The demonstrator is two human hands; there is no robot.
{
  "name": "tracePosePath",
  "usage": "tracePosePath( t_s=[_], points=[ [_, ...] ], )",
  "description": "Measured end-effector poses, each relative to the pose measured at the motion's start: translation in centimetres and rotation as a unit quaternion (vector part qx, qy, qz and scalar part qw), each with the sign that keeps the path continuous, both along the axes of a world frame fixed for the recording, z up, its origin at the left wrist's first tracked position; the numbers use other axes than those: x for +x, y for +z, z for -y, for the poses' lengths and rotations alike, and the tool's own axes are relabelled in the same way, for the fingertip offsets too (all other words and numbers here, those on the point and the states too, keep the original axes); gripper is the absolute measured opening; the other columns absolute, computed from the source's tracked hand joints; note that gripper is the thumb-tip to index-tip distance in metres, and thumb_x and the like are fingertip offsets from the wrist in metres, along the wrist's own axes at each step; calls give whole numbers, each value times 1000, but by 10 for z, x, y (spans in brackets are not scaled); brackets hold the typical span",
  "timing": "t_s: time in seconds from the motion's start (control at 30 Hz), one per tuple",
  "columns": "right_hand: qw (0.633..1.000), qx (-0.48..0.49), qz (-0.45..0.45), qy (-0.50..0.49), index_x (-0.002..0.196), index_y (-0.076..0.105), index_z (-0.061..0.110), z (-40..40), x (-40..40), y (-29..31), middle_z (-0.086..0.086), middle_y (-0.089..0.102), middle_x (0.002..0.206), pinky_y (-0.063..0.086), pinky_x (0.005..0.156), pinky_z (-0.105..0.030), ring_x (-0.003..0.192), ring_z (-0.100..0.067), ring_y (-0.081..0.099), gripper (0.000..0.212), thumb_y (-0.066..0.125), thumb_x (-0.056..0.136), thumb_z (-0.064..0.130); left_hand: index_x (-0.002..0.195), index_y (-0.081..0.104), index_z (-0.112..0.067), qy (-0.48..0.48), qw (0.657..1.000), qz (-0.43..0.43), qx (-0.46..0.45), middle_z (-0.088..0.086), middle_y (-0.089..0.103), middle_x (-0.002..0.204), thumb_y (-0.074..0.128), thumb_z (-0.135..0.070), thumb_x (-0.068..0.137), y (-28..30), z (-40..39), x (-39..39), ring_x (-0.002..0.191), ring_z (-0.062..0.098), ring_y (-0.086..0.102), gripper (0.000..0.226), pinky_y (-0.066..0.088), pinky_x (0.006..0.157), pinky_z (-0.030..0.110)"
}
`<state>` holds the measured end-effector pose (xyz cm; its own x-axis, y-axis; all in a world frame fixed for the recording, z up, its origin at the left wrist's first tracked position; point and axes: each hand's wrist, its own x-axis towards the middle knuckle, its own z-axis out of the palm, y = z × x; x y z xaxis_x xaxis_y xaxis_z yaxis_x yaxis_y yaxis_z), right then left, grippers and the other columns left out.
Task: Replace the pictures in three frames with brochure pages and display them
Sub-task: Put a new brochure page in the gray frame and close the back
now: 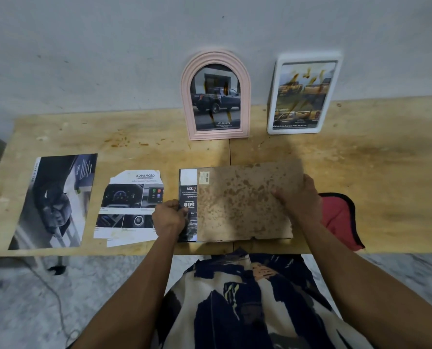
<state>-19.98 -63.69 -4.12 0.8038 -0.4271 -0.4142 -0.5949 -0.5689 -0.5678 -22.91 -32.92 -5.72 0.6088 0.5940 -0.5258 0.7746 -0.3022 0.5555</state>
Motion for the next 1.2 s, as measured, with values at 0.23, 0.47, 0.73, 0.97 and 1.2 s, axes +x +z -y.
tracePosePath(
  t_s=[0.23,0.47,0.73,0.97,1.2],
  points=[
    [999,21,-32,-11,142,34,20,-23,5,-2,-8,55,131,47,91,-45,117,-35,55,89,76,71,51,91,80,-19,-17,1000,-11,14,3,75,82,83,-17,80,-8,-4,0,75,23,71,12,60,79,37],
    [999,14,-49,-14,141,35,15,-37,5,-5,-12,51,130,46,92,-48,120,-37,49,90,74,71,56,99,78,-9,3,1000,-10,-10,11,74,100,67,-8,91,-5,-5,4,93,30,69,14,50,78,26],
    [993,-38,-109,10,143,34,18,-51,4,-2,-11,36,137,40,99,-58,128,-36,35,89,68,74,62,113,75,-7,-68,997,-25,21,16,71,118,64,-15,95,-4,-8,4,111,35,63,23,47,100,33],
    [989,-62,-118,70,149,23,16,-44,5,-3,-9,28,143,40,100,-54,133,-35,27,100,64,74,68,98,78,-12,-121,992,-20,36,12,75,99,73,-29,89,-3,-7,4,97,32,68,20,55,91,39],
    [955,-112,-84,263,156,3,25,-52,8,-7,0,-6,164,29,113,-56,149,-32,-3,94,53,86,64,145,34,-33,-309,943,-26,123,13,37,144,75,-53,80,0,8,11,126,36,45,80,49,97,51]
  ],
)
